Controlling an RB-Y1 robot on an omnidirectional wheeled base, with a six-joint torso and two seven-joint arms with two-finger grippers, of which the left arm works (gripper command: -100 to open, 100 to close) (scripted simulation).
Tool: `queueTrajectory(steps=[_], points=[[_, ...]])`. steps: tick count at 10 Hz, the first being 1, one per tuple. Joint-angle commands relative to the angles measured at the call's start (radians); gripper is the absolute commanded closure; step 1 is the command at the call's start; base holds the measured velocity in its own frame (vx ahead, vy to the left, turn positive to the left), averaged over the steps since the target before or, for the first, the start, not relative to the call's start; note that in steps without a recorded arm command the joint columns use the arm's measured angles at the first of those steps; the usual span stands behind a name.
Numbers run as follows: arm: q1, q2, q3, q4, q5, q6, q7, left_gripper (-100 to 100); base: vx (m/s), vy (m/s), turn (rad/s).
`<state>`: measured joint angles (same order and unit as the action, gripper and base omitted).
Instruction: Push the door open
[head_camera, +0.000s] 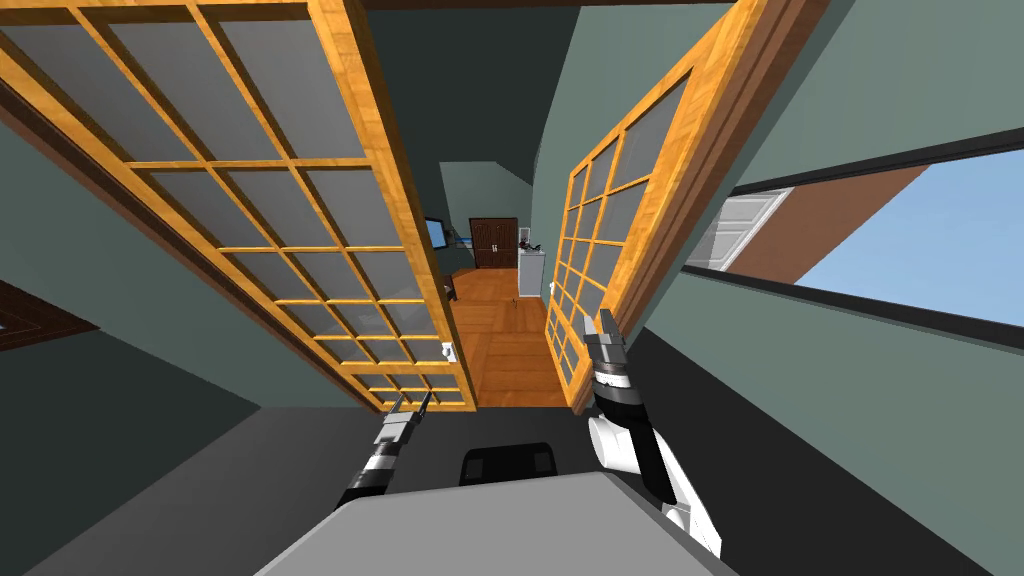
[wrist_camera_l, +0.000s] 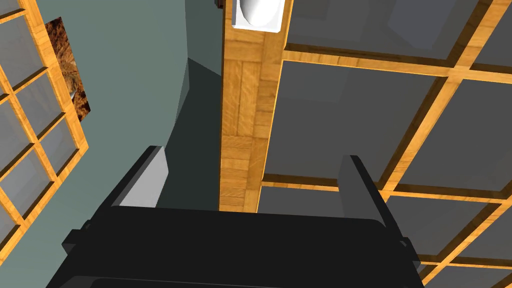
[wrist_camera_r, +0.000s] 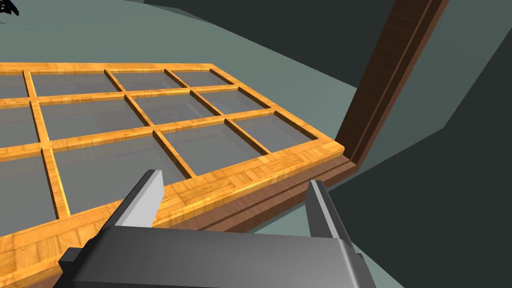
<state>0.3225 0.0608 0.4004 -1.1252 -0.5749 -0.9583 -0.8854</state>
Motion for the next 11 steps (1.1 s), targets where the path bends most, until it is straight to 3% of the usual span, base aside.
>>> queueTrajectory(steps=[1,2,7,11], points=[[-0.004,-0.004,0.01,0.029,-0.013,-0.015,-0.026,-100,0.084,0.024,-0.054],[-0.008,-0.008,0.021,0.062,-0.028,-0.032,-0.053,-100,0.107,0.03,-0.082],[-0.017,-0.021,0.049,0.14,-0.063,-0.071,-0.117,-100,0.082,0.033,-0.052],[-0.029,-0.01,0.048,0.138,-0.057,-0.056,-0.119,-100,0.119,0.015,-0.021]])
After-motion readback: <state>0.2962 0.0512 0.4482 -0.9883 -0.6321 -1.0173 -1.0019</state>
